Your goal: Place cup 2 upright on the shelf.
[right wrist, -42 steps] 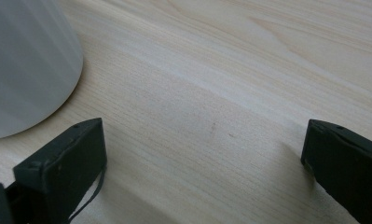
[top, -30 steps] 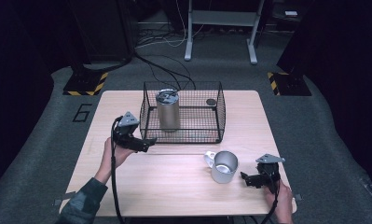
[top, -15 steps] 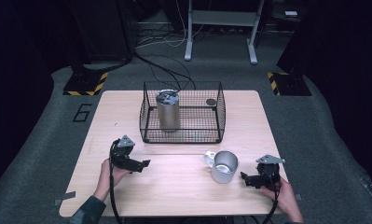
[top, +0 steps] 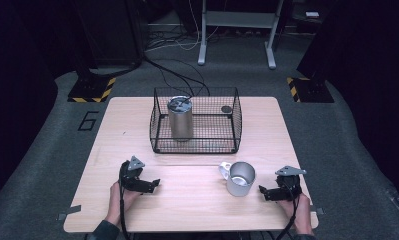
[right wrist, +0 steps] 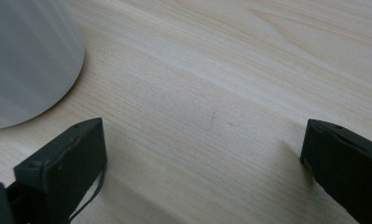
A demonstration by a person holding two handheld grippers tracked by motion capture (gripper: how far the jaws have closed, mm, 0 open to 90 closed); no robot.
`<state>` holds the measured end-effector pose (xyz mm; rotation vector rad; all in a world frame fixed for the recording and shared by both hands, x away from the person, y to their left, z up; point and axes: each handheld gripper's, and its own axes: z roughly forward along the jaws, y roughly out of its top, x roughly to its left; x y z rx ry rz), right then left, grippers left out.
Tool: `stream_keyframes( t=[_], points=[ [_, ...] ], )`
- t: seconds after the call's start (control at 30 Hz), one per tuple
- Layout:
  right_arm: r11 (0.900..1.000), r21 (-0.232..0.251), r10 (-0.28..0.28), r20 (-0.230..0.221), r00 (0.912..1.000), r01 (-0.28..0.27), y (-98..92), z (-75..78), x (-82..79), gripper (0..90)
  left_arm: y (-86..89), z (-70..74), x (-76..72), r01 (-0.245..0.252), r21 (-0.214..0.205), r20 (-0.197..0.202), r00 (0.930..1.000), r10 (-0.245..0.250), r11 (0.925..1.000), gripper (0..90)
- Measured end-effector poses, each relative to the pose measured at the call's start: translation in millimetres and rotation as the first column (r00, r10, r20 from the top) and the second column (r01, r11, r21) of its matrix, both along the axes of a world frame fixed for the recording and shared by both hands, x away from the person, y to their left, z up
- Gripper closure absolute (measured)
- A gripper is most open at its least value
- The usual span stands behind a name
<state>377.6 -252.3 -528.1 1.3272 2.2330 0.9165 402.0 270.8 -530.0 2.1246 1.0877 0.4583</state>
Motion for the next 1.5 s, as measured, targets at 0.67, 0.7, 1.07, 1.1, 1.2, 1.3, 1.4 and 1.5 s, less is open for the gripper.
stream_keyframes(
  t=[0.67, 0.7, 1.07, 1.1, 1.2, 1.3, 1.4, 1.5],
  points=[
    [0.9761, 0.143, 0.152, 0.090, 0.9843, -0.164, 12.7, 56.7, -26.0, 0.8, -4.3, -0.7, -2.1, -0.016, 0.016, 0.008, 0.9998, 0.016, 0.9997, 0.0],
    [0.9751, 0.132, 0.168, 0.088, 0.9819, -0.178, 15.9, 60.8, -27.2, 0.7, -4.3, -0.7, -2.1, -0.017, 0.016, 0.008, 0.9998, 0.017, 0.9997, 0.0],
    [0.9503, 0.092, 0.289, 0.092, 0.9529, -0.297, 47.3, 85.5, -23.7, 0.3, -4.3, -0.7, -2.1, -0.016, 0.017, 0.009, 0.9998, 0.016, 0.9997, 0.0],
    [0.9480, 0.087, 0.298, 0.096, 0.9497, -0.306, 49.6, 86.0, -22.6, 0.3, -4.0, -0.4, -2.0, -0.013, 0.017, 0.004, 0.9999, 0.013, 0.9998, 0.0],
    [0.9428, 0.075, 0.318, 0.087, 0.9440, -0.325, 57.5, 88.1, -18.7, 0.1, -4.0, -0.4, -2.1, -0.012, 0.018, 0.004, 0.9999, 0.012, 0.9998, 0.0],
    [0.9367, 0.066, 0.339, 0.080, 0.9375, -0.344, 64.5, 88.3, -13.7, 0.0, -3.6, 0.0, -2.0, -0.007, 0.025, 0.001, 1.0000, 0.007, 0.9997, 0.0],
    [0.9331, 0.054, 0.351, 0.071, 0.9335, -0.355, 72.5, 87.3, -9.7, 0.0, -3.5, 0.0, -1.9, -0.006, 0.026, 0.002, 1.0000, 0.006, 0.9996, 0.0],
    [0.9332, 0.046, 0.354, 0.057, 0.9336, -0.356, 79.1, 86.3, -8.0, 0.0, -3.5, -0.1, -2.0, -0.007, 0.025, 0.002, 1.0000, 0.007, 0.9997, 0.0]
  ],
)
